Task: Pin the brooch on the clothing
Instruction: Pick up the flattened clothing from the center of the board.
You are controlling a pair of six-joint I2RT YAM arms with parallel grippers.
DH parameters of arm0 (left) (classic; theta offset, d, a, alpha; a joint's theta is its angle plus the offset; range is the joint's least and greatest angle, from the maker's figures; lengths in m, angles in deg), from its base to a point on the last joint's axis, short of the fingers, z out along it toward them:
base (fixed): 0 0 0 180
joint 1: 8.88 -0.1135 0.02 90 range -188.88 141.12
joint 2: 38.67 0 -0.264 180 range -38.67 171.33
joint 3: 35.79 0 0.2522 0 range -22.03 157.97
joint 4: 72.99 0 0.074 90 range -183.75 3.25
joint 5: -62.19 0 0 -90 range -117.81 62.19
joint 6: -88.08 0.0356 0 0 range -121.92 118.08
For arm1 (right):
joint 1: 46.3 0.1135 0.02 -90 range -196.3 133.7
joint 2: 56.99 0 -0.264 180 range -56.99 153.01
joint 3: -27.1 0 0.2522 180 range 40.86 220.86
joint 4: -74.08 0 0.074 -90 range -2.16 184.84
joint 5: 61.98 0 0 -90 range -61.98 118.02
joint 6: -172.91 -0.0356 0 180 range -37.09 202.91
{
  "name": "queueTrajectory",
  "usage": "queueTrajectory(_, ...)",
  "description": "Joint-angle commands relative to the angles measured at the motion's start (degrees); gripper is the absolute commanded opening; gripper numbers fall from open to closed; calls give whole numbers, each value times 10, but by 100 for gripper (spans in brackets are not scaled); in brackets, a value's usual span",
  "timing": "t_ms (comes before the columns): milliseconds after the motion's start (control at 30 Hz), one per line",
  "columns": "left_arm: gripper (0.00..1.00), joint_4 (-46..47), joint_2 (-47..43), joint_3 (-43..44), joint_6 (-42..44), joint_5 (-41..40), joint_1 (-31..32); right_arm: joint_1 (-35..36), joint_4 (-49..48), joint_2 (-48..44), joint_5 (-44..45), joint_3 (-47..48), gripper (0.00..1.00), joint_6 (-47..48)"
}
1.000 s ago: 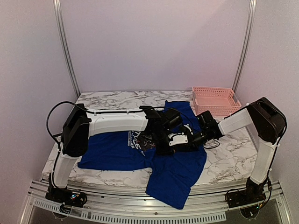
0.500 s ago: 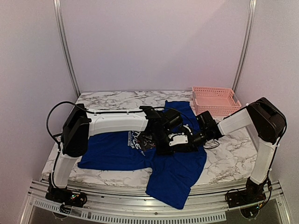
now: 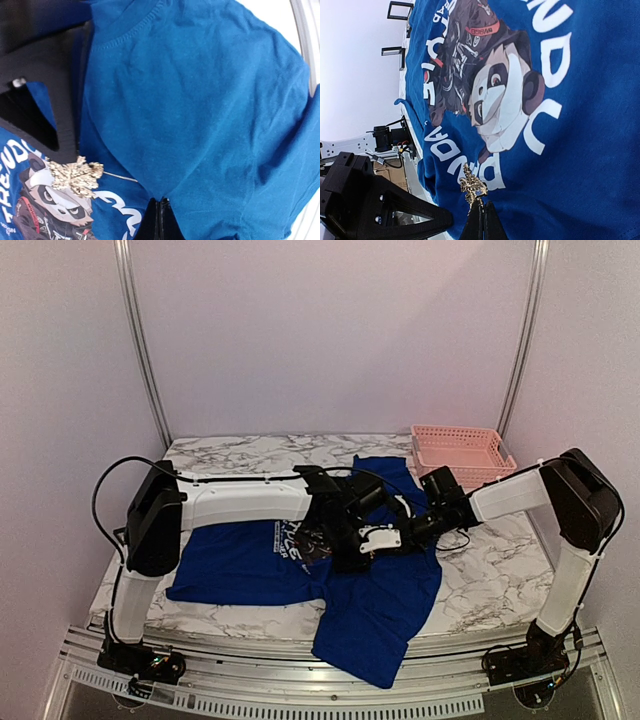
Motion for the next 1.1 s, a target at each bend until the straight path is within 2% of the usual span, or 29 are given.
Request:
queueTrajectory(0, 0, -10, -20, -12, 4, 9, 9, 0, 13, -29, 29, 14, 0, 18)
queueTrajectory(200, 0, -13, -21, -3, 4, 14, 11, 0, 17, -42, 32, 4, 0, 26)
queueTrajectory(1067, 0, 6, -9, -3, 16, -52, 12, 0, 23, -22, -64, -8, 0, 28)
